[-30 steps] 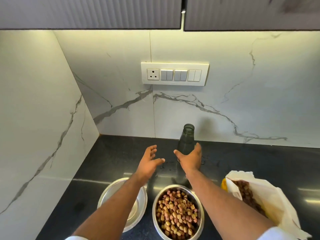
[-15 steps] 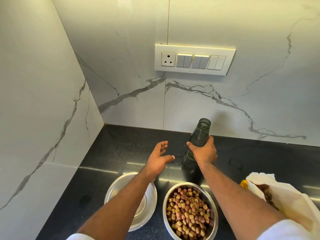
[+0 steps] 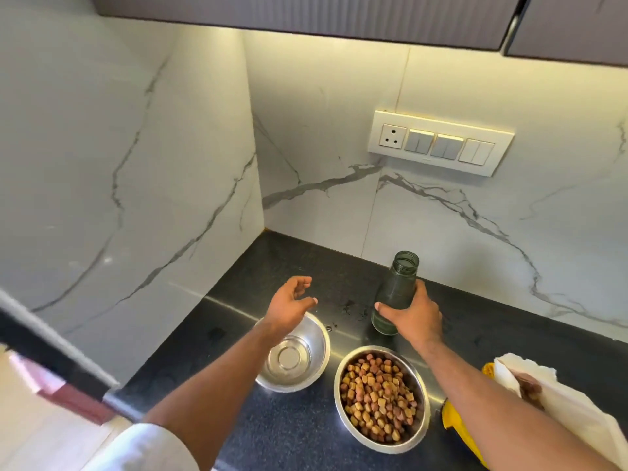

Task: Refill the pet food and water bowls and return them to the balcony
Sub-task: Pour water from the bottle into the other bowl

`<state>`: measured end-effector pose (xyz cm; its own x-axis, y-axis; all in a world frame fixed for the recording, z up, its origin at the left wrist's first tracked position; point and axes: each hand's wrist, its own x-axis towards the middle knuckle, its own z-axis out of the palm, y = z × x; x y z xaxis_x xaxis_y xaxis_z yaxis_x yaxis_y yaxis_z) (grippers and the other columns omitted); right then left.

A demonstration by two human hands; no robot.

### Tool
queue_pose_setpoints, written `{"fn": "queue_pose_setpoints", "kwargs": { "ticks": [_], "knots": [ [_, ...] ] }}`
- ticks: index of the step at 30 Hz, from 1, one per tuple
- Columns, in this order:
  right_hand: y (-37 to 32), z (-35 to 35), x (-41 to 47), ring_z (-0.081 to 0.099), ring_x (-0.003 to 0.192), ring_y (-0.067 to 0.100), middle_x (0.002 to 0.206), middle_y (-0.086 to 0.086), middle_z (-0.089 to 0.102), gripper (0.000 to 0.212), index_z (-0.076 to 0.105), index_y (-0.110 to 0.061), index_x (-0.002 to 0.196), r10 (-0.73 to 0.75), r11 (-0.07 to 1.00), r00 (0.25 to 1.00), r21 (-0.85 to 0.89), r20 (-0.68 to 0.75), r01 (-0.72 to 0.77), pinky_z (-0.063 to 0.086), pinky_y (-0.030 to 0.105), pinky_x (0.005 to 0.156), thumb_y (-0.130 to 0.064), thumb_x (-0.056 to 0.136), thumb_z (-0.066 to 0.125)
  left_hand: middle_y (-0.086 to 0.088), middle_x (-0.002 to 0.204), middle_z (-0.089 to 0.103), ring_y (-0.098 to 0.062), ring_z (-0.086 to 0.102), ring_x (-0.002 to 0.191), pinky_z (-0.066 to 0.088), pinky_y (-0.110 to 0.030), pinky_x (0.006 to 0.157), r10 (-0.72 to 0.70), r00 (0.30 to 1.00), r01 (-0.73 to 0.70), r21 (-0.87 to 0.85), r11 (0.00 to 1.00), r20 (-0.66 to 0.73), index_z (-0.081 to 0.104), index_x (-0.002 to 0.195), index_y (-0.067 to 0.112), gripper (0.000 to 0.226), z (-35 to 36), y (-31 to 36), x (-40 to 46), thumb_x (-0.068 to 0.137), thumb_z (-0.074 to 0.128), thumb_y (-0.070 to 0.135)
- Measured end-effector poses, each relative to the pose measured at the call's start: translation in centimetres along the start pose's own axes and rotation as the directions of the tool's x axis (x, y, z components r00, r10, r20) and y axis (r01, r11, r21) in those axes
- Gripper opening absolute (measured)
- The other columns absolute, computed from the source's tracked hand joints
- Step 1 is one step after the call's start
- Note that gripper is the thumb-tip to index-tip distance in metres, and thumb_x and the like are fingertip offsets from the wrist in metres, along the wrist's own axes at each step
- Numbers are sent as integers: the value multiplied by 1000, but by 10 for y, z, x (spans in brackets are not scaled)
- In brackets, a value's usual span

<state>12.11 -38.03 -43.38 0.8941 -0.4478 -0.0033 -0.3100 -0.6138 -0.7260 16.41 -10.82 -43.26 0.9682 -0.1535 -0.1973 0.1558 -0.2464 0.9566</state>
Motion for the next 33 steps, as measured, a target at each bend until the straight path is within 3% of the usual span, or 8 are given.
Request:
{"fn": "queue_pose_setpoints", "kwargs": {
  "ticks": [4,6,10,14,16,22,27,33],
  "knots": [
    [-19,-5,-15,68,112,27,121,-3,71,87,49,-33,133,-124,991,986,-43,114,129,55,53,100,-53,62,94,2,137,63,-16,59,124,45,-28,103,-52,953,102,155,983,-299,61,133,21,42,-29,-14,-38,93,69,16],
    [-27,-7,-22,67,112,27,119,-4,70,84,50,-34,132,-178,980,971,-59,162,189,54,54,101,-53,63,93,-2,135,65,-20,63,120,49,-33,106,-107,900,194,168,966,-422,63,132,18,43,-43,-22,-59,89,70,18],
    [-39,-7,-32,66,115,29,120,-3,71,81,50,-33,131,-233,964,945,-74,229,255,53,55,103,-52,65,93,-5,120,69,-23,68,104,55,-35,95,-280,808,369,74,927,-518,63,127,16,45,-59,-42,-99,84,72,27],
    [-46,-5,-40,66,116,31,121,-1,71,80,50,-32,131,-270,948,926,-98,264,304,54,53,102,-52,67,92,-8,97,67,-20,67,72,62,-29,65,-413,786,418,-97,903,-461,60,128,11,40,-60,-53,-122,91,72,21],
    [-48,-3,-43,66,118,31,124,0,70,82,49,-31,134,-282,940,917,-110,281,323,54,53,102,-51,67,92,-12,99,68,-19,67,67,62,-27,63,-443,804,420,-148,895,-397,59,129,9,38,-57,-55,-128,94,70,14],
    [-54,2,-48,68,114,28,122,-3,71,80,49,-32,131,-299,920,896,-149,328,362,57,48,98,-52,66,92,-14,107,69,-26,75,91,66,-30,70,-436,826,403,-165,900,-359,63,120,7,32,-44,-54,-123,91,70,-4],
    [-53,1,-43,71,108,23,118,-8,72,77,48,-37,126,-294,901,890,-209,349,380,59,45,94,-56,64,91,-14,108,69,-26,75,92,66,-31,67,-458,828,402,-228,887,-323,63,122,11,36,-38,-53,-102,90,70,-6],
    [-50,-2,-25,72,102,21,115,-9,72,81,46,-37,130,-296,836,877,-341,380,430,61,45,89,-61,65,88,-13,119,64,-26,75,91,64,-30,61,-437,852,366,-270,891,-288,57,139,19,58,-33,-44,-68,90,67,-10]
  ]
}}
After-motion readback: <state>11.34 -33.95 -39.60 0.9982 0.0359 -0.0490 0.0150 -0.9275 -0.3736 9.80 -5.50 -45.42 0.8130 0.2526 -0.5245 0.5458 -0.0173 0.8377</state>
